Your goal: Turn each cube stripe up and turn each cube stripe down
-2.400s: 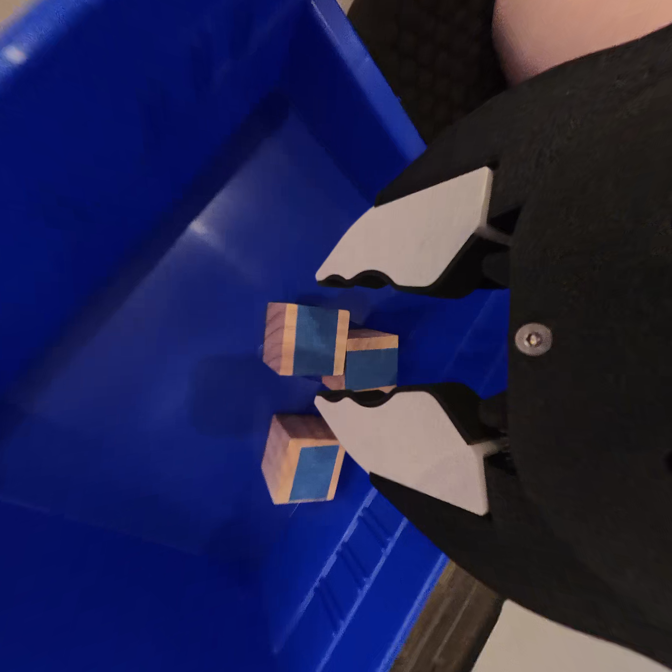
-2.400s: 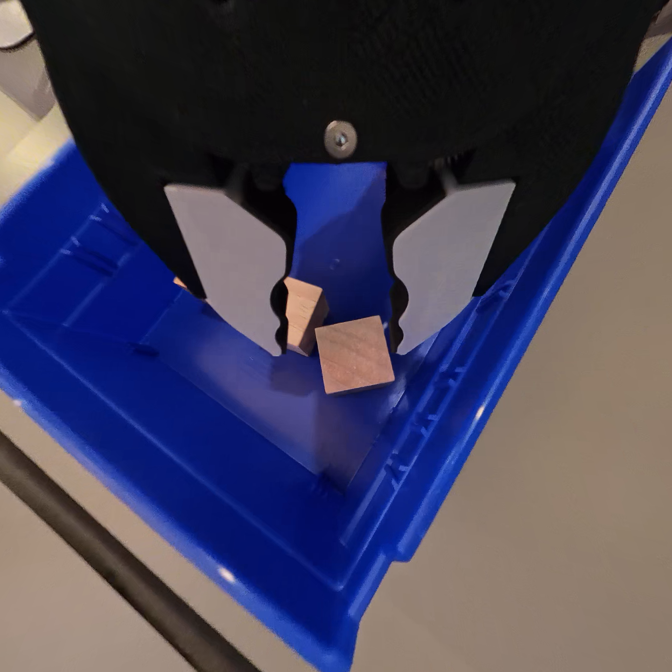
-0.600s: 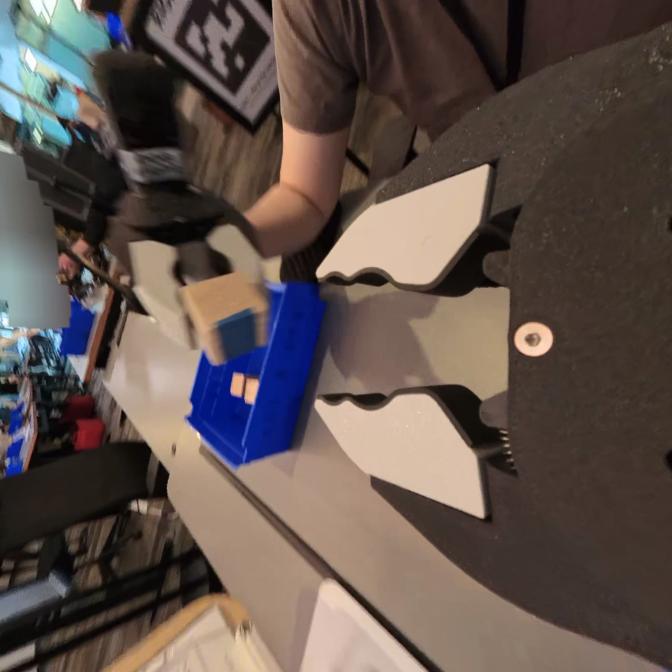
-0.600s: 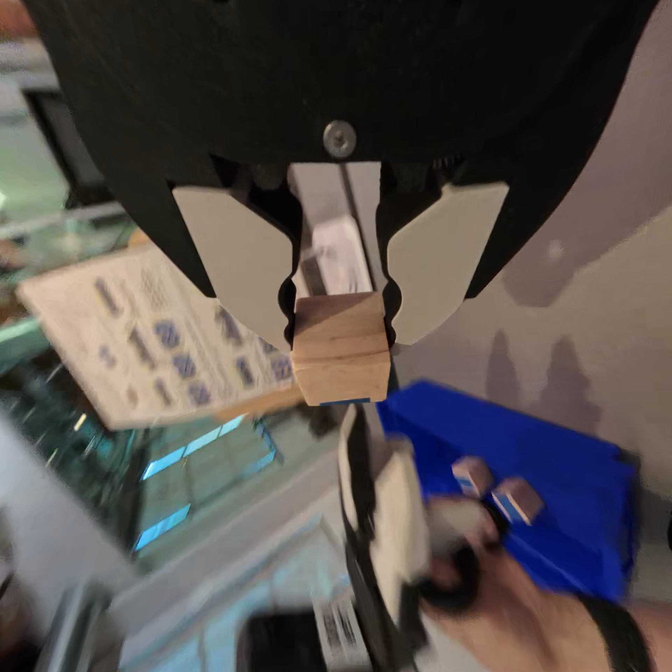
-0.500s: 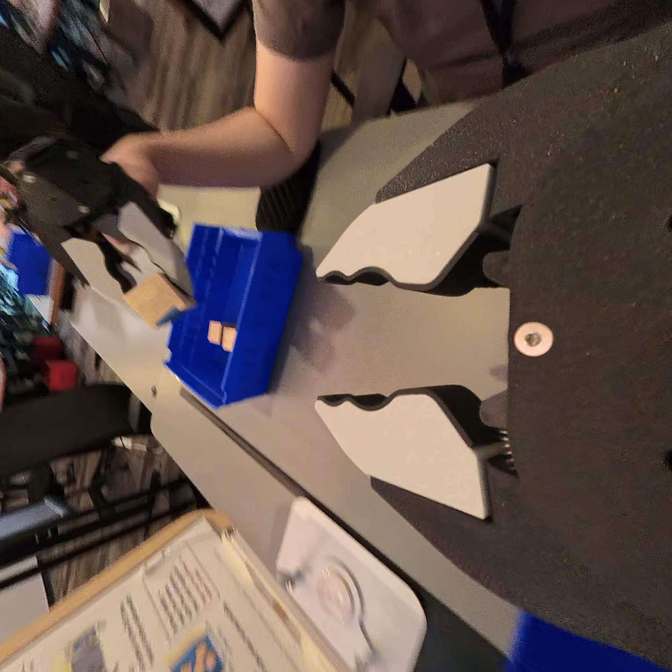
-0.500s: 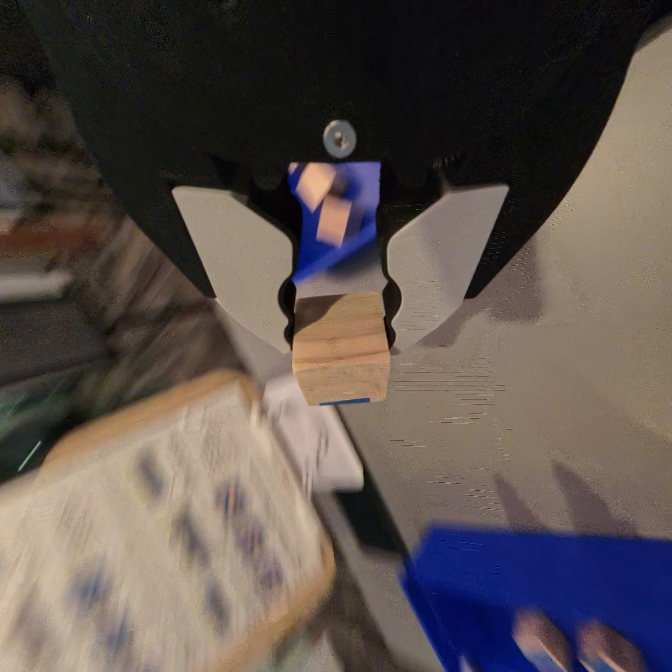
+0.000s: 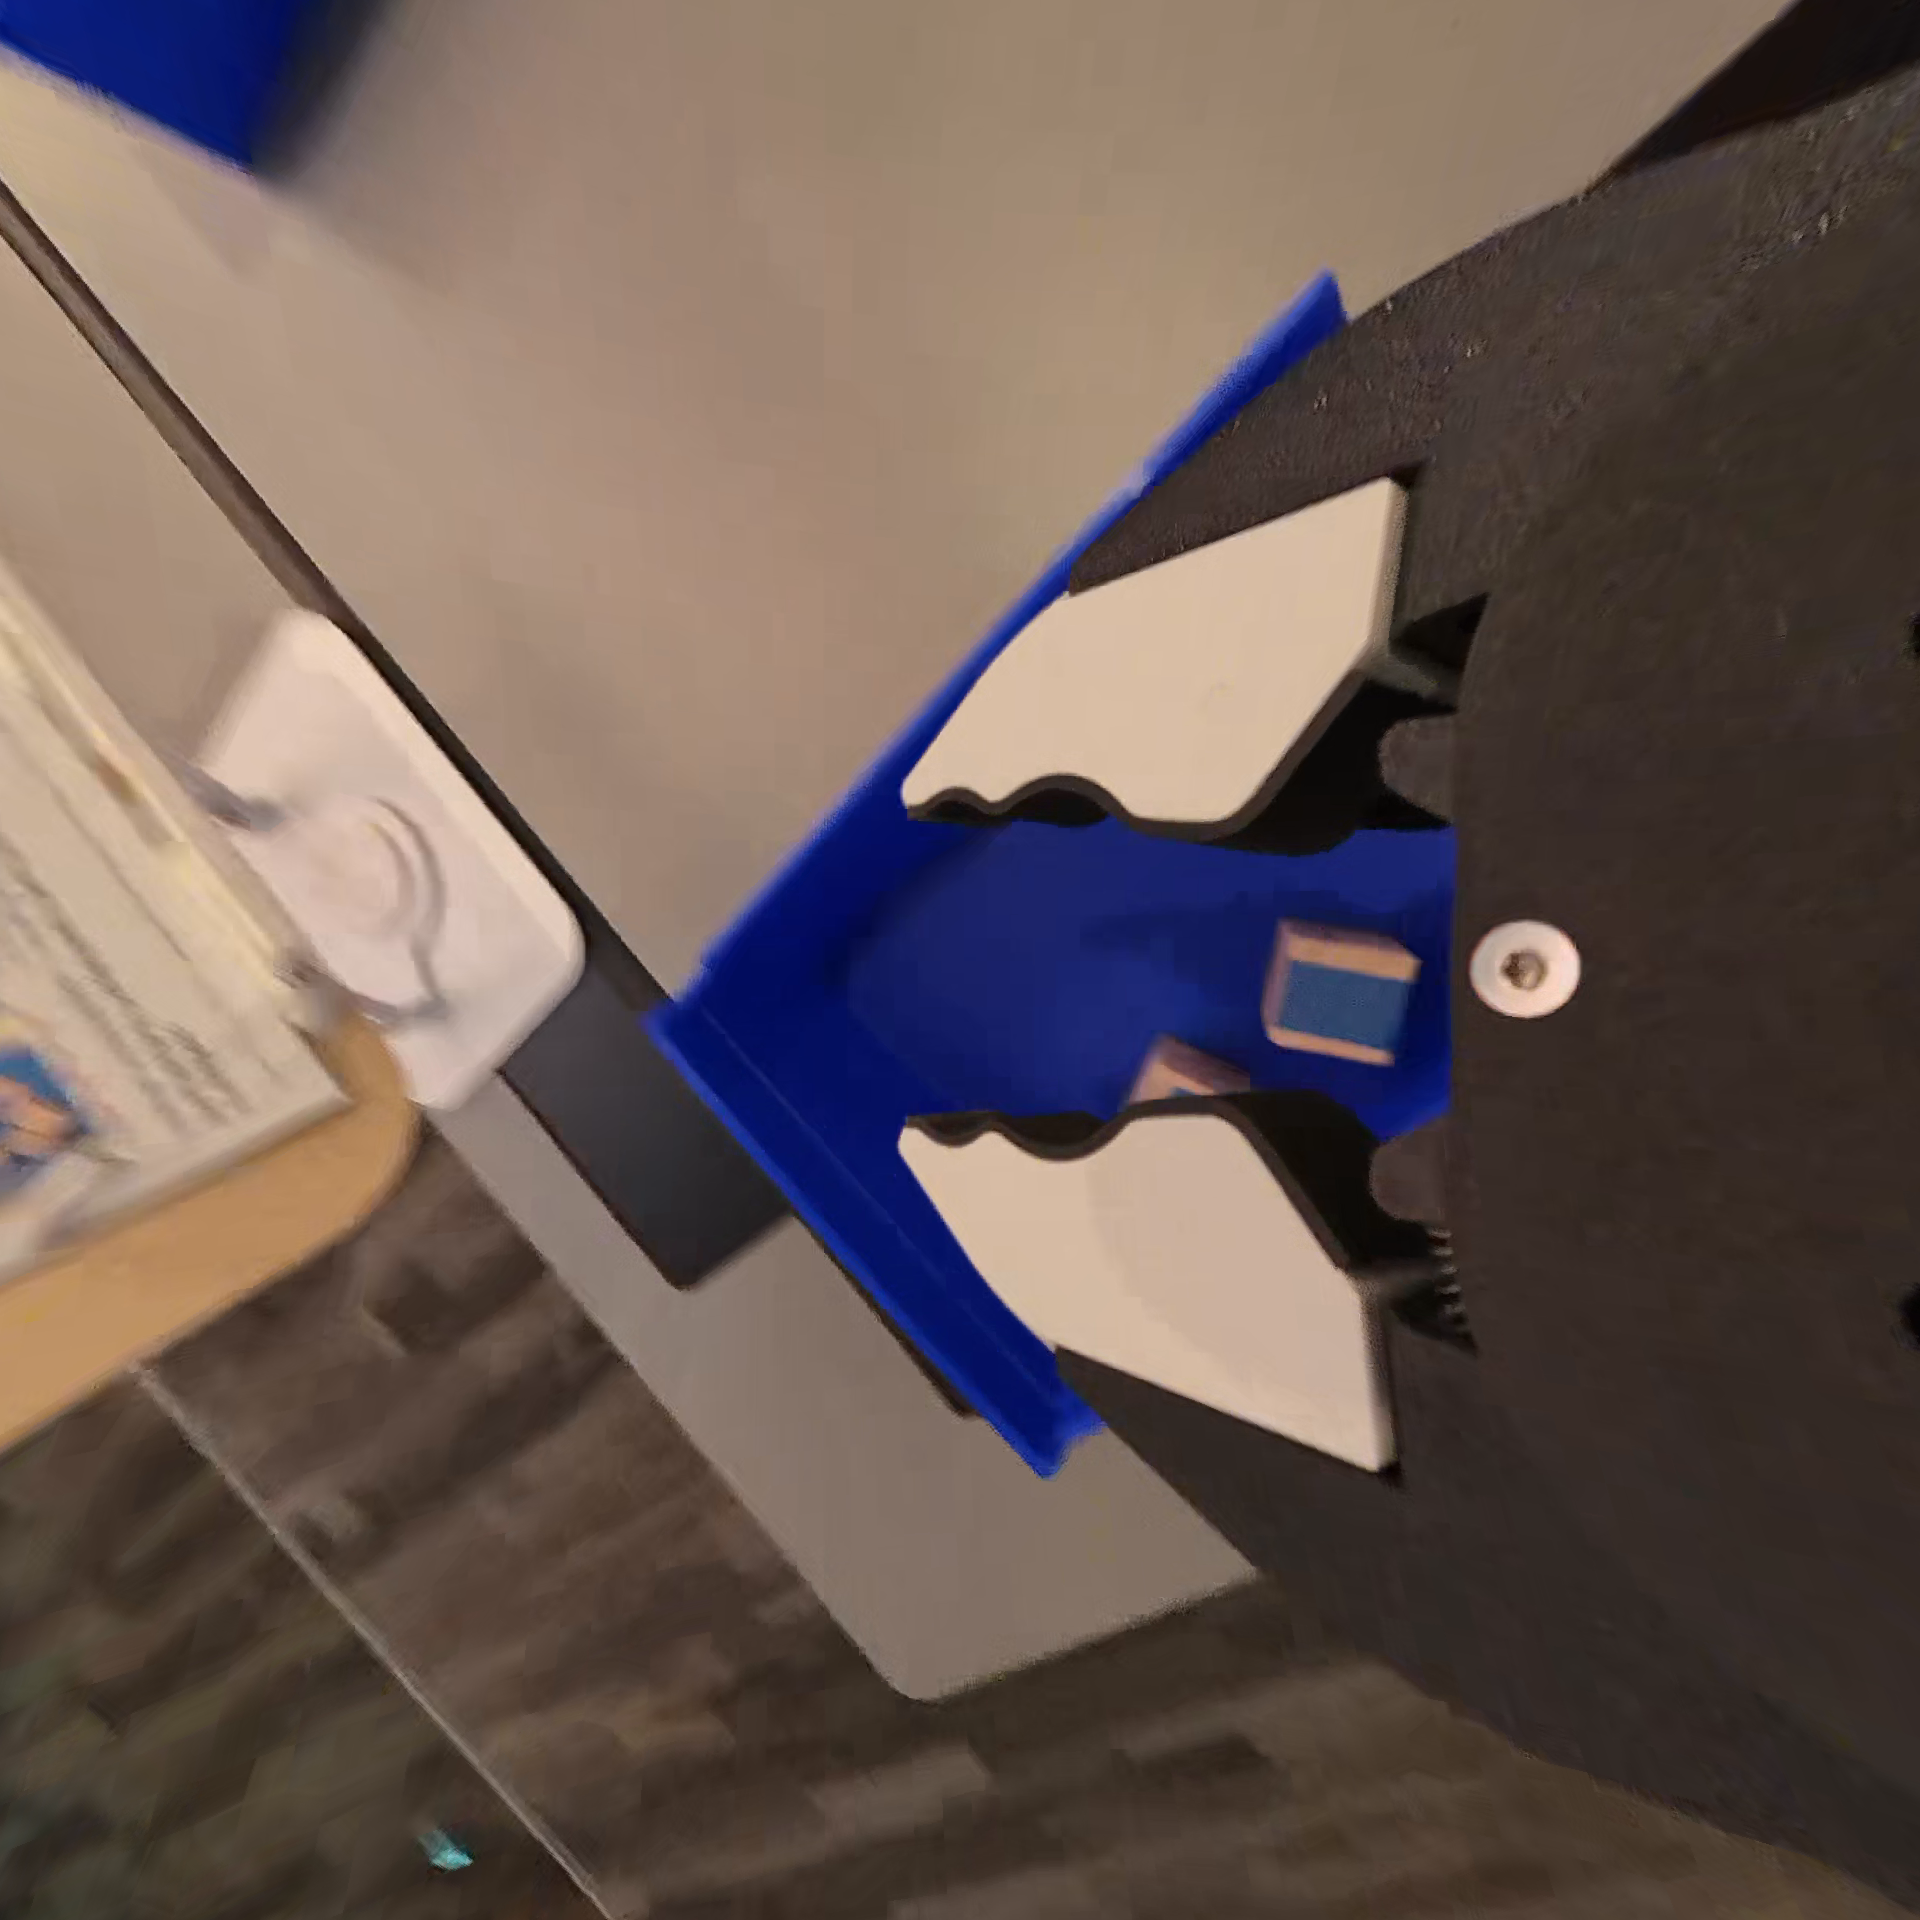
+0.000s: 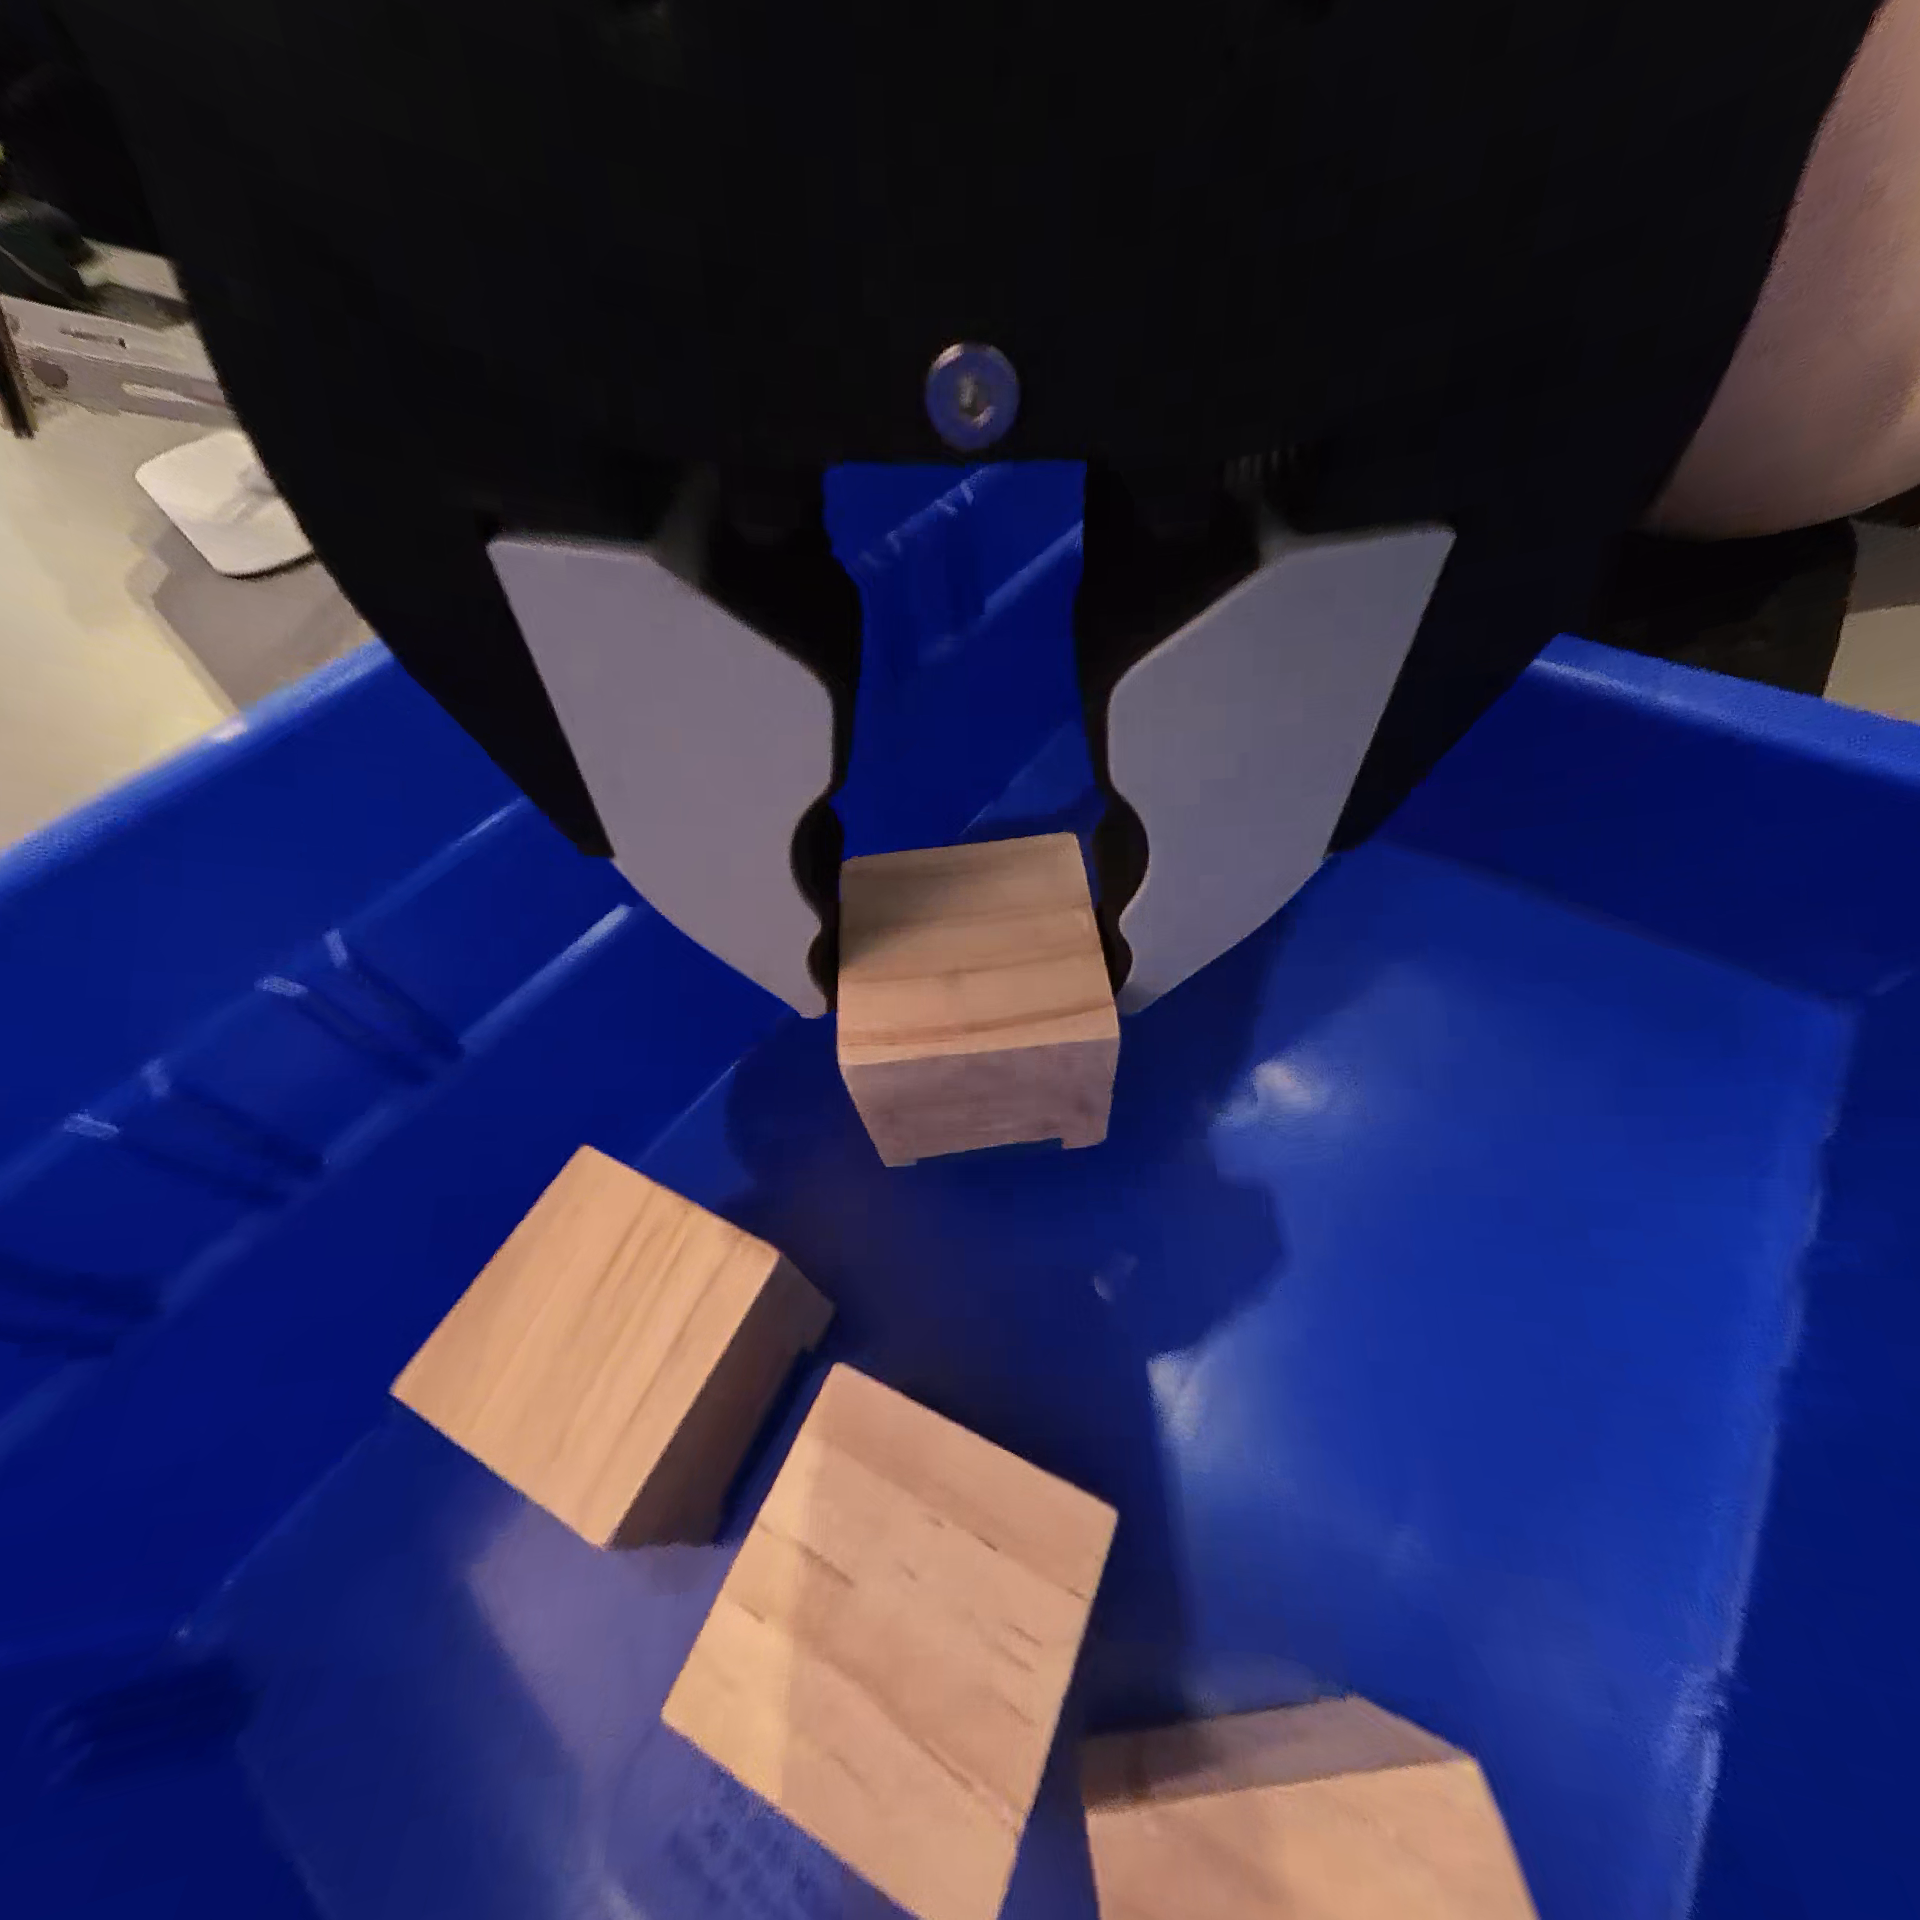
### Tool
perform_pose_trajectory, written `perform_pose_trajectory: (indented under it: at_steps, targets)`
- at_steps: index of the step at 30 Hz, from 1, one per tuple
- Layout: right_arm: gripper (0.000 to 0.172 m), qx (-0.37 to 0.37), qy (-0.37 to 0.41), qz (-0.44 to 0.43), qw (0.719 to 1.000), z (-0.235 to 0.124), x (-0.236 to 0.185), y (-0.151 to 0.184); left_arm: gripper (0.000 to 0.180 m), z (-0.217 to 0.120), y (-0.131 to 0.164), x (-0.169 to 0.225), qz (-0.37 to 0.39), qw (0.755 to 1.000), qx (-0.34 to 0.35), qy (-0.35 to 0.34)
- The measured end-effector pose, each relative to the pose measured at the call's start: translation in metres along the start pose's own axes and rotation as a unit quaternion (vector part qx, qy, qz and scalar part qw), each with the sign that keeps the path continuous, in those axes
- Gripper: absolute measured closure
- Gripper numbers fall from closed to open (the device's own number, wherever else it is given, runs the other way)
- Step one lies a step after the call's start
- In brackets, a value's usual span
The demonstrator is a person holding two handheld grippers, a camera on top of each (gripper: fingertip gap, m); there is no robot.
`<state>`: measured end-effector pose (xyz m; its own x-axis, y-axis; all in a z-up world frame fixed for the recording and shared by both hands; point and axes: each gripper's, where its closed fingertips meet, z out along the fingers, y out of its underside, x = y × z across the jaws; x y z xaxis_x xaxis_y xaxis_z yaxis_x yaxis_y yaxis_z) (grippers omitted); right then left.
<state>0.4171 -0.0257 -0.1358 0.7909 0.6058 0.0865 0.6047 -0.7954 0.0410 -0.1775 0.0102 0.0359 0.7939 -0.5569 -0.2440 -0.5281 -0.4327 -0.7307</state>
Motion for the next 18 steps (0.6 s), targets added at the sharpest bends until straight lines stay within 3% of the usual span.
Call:
perform_pose_trajectory:
  at_steps: [3,6,10,18]
  targets:
    - [0.124,-0.025,-0.007,0.004,1.0,0.009,-0.001,0.003,0.136,0.017,0.042,-0.021,-0.01,0.994,-0.104,-0.028]
    - [0.122,-0.014,-0.056,0.015,0.998,0.011,-0.015,-0.004,0.121,0.03,0.076,-0.052,0.04,0.977,-0.186,-0.101]
    - [0.114,0.048,-0.034,0.02,0.998,-0.009,-0.009,-0.02,0.126,0.052,0.12,-0.042,0.082,0.953,-0.286,-0.05]
    - [0.113,0.067,-0.009,-0.017,0.998,-0.023,-0.016,-0.026,0.122,0.077,0.159,-0.055,0.105,0.928,-0.356,-0.039]
